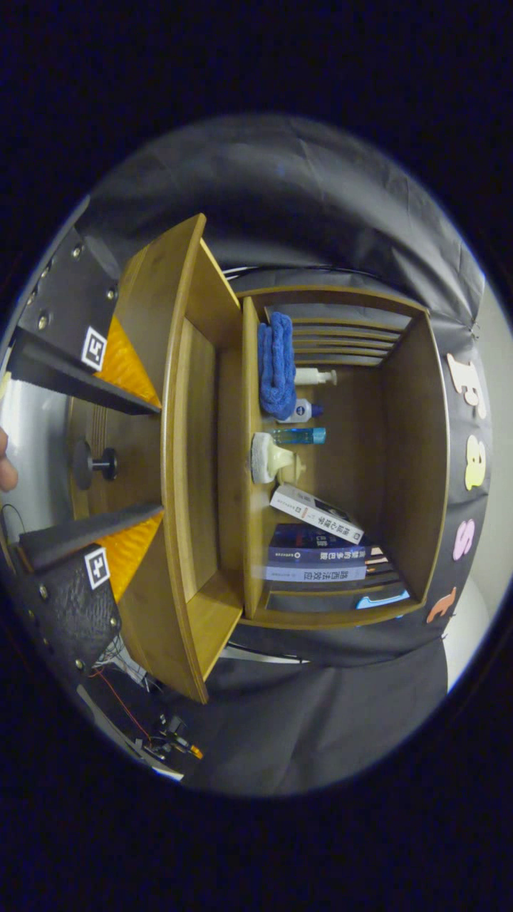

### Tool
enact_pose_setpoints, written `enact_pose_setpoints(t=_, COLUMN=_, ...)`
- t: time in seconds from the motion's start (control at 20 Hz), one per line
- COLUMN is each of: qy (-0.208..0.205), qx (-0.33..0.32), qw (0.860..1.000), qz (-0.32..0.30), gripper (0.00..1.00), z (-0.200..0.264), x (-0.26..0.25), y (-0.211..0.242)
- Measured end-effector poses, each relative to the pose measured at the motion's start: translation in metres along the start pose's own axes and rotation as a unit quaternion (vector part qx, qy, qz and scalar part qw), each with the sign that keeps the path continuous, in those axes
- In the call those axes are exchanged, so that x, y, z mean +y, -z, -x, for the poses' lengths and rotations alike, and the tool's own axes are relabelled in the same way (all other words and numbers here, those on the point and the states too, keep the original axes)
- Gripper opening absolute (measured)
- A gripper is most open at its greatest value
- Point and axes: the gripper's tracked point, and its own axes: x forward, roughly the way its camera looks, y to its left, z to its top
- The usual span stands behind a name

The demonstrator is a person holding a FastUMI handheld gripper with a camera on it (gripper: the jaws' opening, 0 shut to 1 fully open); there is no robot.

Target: Pull open the drawer, take out the items inside it, and place them on the countertop above the cabinet.

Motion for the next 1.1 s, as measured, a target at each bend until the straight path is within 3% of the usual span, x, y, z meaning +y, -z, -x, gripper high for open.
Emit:
enact_pose_setpoints(t=0.55, qy=0.002, qx=0.003, qw=1.000, qz=0.001, gripper=0.79, z=-0.023, x=0.006, y=-0.007)
enact_pose_setpoints(t=0.7, qy=0.002, qx=0.005, qw=1.000, qz=0.001, gripper=0.83, z=-0.040, x=0.010, y=-0.011)
enact_pose_setpoints(t=1.1, qy=0.000, qx=0.014, qw=1.000, qz=-0.001, gripper=0.84, z=-0.084, x=0.013, y=-0.018)
